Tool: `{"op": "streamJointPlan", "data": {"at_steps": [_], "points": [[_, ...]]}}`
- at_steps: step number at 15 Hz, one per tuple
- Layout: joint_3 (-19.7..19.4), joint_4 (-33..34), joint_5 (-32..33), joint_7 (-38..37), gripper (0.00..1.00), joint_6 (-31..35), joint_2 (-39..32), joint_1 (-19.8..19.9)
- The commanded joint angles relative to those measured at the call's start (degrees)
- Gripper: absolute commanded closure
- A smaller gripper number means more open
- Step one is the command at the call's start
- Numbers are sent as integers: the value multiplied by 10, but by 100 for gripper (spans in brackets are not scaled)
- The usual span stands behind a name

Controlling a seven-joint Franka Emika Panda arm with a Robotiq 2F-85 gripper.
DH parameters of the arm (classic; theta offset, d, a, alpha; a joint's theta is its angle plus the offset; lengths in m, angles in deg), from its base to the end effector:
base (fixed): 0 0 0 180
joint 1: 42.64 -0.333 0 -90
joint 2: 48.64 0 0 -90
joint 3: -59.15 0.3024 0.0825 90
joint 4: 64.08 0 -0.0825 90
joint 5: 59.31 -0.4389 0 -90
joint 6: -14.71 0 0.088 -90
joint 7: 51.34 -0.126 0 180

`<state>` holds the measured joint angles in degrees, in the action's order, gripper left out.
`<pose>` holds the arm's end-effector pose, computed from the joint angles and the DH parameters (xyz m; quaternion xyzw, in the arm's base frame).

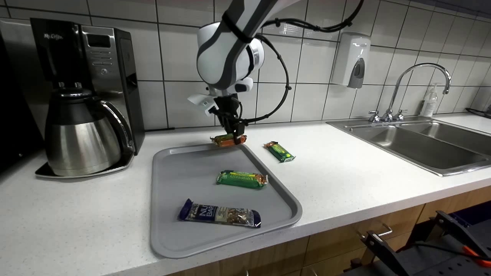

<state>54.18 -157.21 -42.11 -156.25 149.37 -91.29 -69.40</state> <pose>0.6683 0.2623 0.1179 0.8138 -0.5652 0.1156 0.0696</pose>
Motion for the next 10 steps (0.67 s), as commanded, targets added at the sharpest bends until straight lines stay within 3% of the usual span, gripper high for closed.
{"op": "streamJointPlan", "data": {"at_steps": [1, 10], "points": [[-8, -19, 4, -11, 82, 12, 29, 14], [-41, -34, 15, -22, 82, 20, 43, 38]]}}
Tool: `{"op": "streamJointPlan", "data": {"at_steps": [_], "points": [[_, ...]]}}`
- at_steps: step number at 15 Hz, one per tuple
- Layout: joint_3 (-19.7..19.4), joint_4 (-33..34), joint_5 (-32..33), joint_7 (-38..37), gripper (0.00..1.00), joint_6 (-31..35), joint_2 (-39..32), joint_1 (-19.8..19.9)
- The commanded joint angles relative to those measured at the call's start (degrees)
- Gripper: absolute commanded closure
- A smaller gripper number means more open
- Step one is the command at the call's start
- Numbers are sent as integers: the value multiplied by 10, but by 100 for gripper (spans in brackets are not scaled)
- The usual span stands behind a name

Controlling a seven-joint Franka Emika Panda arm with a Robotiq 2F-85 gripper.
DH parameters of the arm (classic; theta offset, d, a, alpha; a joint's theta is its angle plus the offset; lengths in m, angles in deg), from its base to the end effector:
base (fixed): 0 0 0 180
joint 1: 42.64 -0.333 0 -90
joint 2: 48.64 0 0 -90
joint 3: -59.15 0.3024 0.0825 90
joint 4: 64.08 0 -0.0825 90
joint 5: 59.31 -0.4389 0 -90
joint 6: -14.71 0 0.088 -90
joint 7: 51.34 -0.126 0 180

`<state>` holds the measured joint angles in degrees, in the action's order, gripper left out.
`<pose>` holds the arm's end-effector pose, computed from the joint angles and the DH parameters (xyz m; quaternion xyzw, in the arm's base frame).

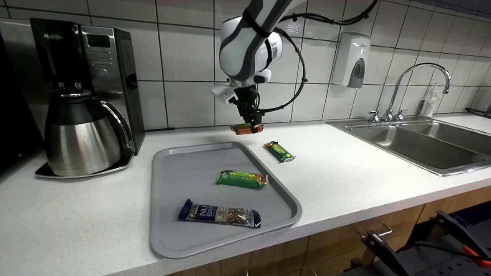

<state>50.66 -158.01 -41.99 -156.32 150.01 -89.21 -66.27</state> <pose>0.6975 0.1879 0.1419 0.7814 -0.6046 0.1372 0.0707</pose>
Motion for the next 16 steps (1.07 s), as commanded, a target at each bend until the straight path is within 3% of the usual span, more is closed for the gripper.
{"op": "streamJointPlan", "data": {"at_steps": [1, 16], "points": [[-10, -25, 14, -22, 82, 13, 21, 9], [-47, -9, 23, -48, 82, 12, -7, 31]]}}
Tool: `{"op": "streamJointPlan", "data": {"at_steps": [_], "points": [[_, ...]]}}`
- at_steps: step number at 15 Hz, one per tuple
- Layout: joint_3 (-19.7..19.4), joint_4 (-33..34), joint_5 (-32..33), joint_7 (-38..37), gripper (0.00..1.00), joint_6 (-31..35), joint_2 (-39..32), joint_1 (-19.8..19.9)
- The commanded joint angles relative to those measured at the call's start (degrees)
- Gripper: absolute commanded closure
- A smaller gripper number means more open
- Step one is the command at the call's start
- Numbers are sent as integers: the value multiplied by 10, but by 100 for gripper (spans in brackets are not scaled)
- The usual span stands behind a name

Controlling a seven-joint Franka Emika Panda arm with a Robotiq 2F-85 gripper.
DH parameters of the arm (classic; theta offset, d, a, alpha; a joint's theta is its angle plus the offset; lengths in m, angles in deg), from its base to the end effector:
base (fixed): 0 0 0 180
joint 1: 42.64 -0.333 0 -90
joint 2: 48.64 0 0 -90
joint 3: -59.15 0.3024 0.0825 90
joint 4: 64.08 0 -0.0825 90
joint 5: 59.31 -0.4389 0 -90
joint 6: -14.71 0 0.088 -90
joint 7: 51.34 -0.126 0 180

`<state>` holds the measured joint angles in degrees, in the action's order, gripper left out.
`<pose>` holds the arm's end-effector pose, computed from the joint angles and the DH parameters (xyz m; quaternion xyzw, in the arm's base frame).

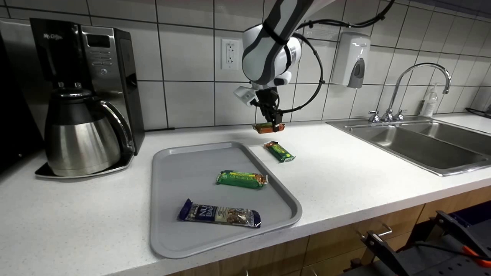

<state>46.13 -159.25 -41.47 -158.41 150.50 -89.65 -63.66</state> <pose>0.7086 0.1012 0.1343 0.7364 -0.6517 0.1529 0.0976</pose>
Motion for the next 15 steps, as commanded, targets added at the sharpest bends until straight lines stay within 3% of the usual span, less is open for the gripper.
{"op": "streamJointPlan", "data": {"at_steps": [1, 15], "points": [[-3, 4, 18, -29, 82, 7, -5, 6], [-34, -32, 23, -38, 82, 16, 9, 25]]}}
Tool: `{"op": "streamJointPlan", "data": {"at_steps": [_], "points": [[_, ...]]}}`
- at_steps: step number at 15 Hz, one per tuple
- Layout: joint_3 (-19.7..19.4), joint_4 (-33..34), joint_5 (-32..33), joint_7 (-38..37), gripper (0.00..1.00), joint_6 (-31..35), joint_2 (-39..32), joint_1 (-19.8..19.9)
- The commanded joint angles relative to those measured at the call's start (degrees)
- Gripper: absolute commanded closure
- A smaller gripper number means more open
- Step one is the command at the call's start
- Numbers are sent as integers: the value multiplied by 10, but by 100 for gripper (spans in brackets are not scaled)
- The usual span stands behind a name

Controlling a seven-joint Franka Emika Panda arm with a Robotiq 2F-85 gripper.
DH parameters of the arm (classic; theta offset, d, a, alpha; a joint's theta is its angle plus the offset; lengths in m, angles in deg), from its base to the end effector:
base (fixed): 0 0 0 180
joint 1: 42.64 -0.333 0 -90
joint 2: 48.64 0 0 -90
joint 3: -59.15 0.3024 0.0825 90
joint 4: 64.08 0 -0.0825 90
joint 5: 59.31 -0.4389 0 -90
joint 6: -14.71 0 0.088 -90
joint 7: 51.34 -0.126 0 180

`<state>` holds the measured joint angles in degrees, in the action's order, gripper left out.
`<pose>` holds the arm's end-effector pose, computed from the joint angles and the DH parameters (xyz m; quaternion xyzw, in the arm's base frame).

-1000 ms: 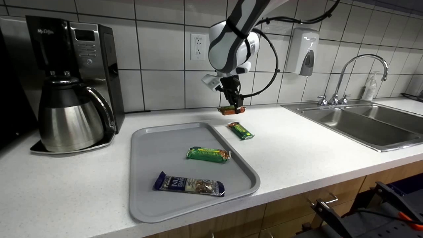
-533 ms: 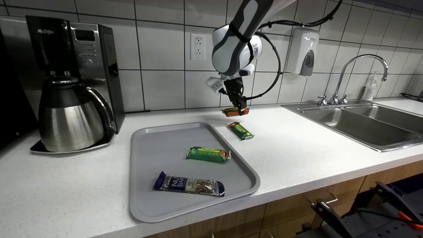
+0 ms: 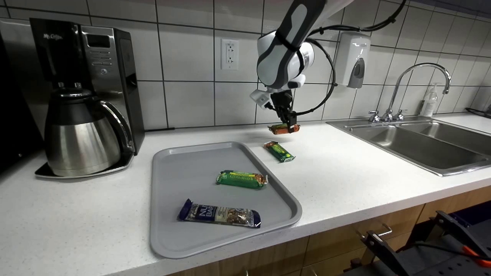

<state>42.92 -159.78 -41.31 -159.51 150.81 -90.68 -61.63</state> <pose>0.7103 0.0370 0.1247 0.7034 -0.6818 0.1610 0.1202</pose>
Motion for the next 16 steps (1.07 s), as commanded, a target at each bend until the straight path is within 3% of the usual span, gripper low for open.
{"op": "streamJointPlan", "data": {"at_steps": [1, 16], "points": [[-3, -34, 21, -27, 82, 14, 22, 6], [-13, -137, 53, -100, 82, 16, 63, 0]]}}
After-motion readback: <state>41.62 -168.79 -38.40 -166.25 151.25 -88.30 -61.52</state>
